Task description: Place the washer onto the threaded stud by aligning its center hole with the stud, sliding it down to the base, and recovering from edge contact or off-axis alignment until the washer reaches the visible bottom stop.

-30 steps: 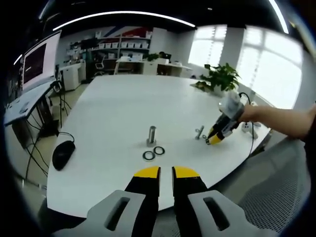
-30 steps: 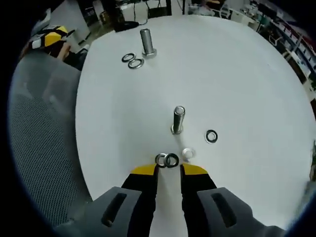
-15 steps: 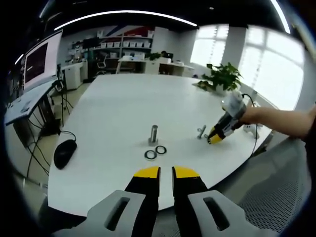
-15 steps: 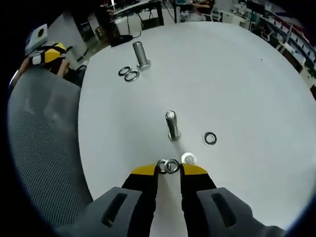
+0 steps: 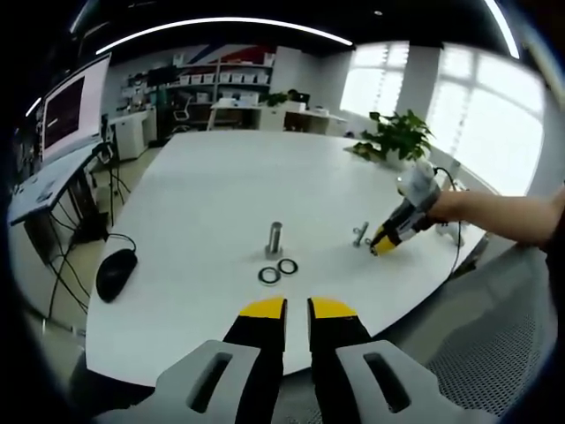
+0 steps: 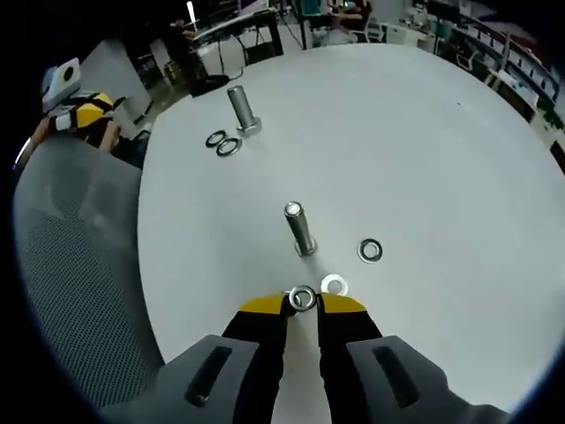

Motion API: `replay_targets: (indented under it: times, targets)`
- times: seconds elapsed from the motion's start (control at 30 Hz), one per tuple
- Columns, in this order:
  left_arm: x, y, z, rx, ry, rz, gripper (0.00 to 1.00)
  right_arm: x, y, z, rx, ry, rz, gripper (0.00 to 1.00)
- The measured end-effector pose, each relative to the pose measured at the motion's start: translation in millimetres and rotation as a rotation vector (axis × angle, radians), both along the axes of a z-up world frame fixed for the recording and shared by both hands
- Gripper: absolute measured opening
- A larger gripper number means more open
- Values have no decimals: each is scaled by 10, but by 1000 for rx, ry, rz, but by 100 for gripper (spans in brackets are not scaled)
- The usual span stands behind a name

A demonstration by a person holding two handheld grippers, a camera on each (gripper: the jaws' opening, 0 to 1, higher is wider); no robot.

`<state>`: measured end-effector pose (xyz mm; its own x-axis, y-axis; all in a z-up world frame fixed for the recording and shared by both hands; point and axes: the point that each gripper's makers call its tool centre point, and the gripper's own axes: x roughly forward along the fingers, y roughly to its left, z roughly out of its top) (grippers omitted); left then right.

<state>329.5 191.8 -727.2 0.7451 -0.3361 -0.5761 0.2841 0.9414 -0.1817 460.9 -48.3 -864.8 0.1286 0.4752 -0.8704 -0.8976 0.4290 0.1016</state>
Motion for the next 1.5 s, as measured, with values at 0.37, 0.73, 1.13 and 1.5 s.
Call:
replay_targets:
  times: [0.37,0.73,1.13,1.5]
  targets:
    - [-1,-3,1,-2,-1,-1,7,40,-30,51,5,-8,-14,15]
    - [0,-4,6,0,-5,-5,7,201,55,372,104,-67,-70,15]
    - [-2,-7,5,-1,-5,-4,7,367,200,716,236,-169,-103,15]
    - [-9,-10,-1,0,-3,-3,7,221,336,691,217,-172,20,15]
